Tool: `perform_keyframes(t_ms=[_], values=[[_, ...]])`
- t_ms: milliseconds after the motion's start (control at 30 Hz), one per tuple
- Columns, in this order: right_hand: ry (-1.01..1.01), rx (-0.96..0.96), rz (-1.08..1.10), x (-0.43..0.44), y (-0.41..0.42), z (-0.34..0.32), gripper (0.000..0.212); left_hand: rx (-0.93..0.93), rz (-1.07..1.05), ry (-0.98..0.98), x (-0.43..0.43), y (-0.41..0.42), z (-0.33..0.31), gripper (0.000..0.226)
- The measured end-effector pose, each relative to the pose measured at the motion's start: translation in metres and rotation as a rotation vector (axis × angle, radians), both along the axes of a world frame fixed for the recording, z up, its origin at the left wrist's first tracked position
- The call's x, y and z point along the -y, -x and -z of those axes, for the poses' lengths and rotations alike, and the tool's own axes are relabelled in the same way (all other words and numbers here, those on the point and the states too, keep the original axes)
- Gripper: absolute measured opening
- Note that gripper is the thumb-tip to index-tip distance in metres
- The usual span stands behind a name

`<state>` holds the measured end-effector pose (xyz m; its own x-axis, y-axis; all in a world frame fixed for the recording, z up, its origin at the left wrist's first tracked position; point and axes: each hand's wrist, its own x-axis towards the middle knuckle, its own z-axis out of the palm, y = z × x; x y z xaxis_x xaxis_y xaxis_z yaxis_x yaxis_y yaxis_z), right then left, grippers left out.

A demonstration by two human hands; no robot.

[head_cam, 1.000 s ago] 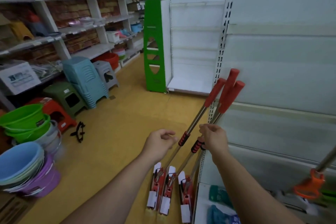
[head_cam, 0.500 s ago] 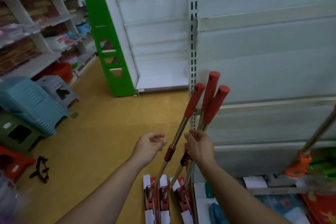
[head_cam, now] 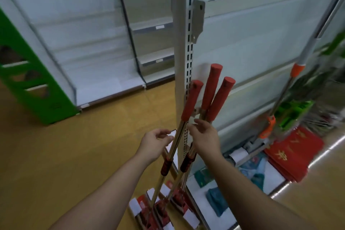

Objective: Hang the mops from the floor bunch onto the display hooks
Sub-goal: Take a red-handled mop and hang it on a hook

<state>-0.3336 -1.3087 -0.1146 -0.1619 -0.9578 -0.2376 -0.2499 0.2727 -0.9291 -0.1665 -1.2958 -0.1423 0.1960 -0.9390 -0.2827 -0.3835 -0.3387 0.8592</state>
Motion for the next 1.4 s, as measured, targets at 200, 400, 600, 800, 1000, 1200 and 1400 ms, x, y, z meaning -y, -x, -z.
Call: perform_keyframes(t_ms=[200,400,600,800,1000,1200,1400], values=[[0.054,-0.035,0.148,0.007,-0.011,-0.017,0.041,-0.001,0.153,0.005,0.032,-0.014,0.003,0.023],[0.038,-0.037,0.194,0.024,-0.012,-0.021,0.035,-0.008,0.277,-0.071,0.057,-0.009,0.009,0.040],[0.047,-0.008,0.153,0.026,-0.011,-0.025,0.041,-0.054,0.356,-0.109,0.065,-0.005,0.013,0.039],[0.044,0.020,0.078,0.020,-0.012,-0.026,0.047,-0.046,0.375,-0.068,0.055,-0.014,0.010,0.029],[0.046,0.065,-0.103,0.006,-0.021,-0.029,0.040,-0.023,0.461,-0.072,0.036,-0.034,0.003,0.028],[0.104,0.071,-0.175,-0.007,-0.041,-0.032,0.016,-0.052,0.485,-0.068,0.016,-0.055,-0.005,0.021],[0.152,0.081,-0.236,-0.030,-0.055,-0.036,0.020,-0.064,0.510,-0.084,-0.010,-0.076,-0.020,0.019]])
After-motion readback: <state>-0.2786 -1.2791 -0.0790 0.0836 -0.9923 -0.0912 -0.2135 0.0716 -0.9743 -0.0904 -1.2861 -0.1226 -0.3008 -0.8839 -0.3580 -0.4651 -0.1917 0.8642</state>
